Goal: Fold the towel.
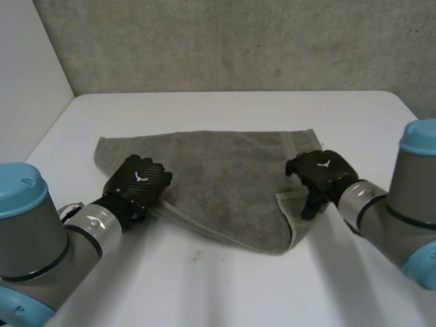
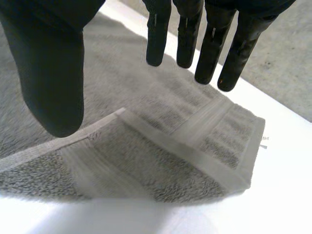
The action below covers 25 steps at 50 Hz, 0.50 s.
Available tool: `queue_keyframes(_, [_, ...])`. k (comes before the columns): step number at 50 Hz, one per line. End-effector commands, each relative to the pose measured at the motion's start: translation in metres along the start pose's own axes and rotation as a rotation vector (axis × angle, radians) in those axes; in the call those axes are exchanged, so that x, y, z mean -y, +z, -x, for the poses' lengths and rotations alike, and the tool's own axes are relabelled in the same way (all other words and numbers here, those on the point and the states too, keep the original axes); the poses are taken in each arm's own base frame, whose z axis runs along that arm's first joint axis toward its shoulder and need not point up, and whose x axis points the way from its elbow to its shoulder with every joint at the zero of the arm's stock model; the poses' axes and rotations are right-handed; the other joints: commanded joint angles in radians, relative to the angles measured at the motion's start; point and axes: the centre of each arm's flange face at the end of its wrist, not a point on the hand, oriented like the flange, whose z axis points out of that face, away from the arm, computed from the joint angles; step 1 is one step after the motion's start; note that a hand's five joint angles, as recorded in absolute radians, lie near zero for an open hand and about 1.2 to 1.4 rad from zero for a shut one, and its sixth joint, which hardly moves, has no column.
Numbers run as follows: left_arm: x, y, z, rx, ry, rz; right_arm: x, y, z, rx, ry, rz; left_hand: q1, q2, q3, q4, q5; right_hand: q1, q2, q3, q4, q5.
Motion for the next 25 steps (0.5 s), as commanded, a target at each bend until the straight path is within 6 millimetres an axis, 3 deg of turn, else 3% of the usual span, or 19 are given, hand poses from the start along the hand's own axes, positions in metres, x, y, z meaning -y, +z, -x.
queue_keyframes(1, [-0.007,-0.007,-0.007,-0.031,-0.013,0.044,0.014,0.003,-0.021,0.065,-0.091,-0.042,0.214,0.179,0.179,0.178,0.182,0.035,-0.013,-0.007,-0.006,-0.007])
queue_keyframes(8, [-0.011,-0.014,-0.013,-0.051,-0.017,0.061,0.020,0.011,-0.017,0.137,-0.255,-0.049,0.214,0.179,0.179,0.178,0.182,0.115,0.066,0.072,0.074,0.073])
queue_keyframes(18, [-0.012,-0.013,-0.012,-0.049,-0.019,0.062,-0.001,0.043,-0.011,0.198,-0.470,0.001,0.214,0.179,0.179,0.178,0.182,0.194,0.145,0.152,0.153,0.152])
queue_keyframes(25, [-0.012,-0.013,-0.012,-0.050,-0.019,0.063,-0.010,0.052,-0.002,0.233,-0.544,0.000,0.214,0.179,0.179,0.178,0.182,0.212,0.163,0.169,0.171,0.169])
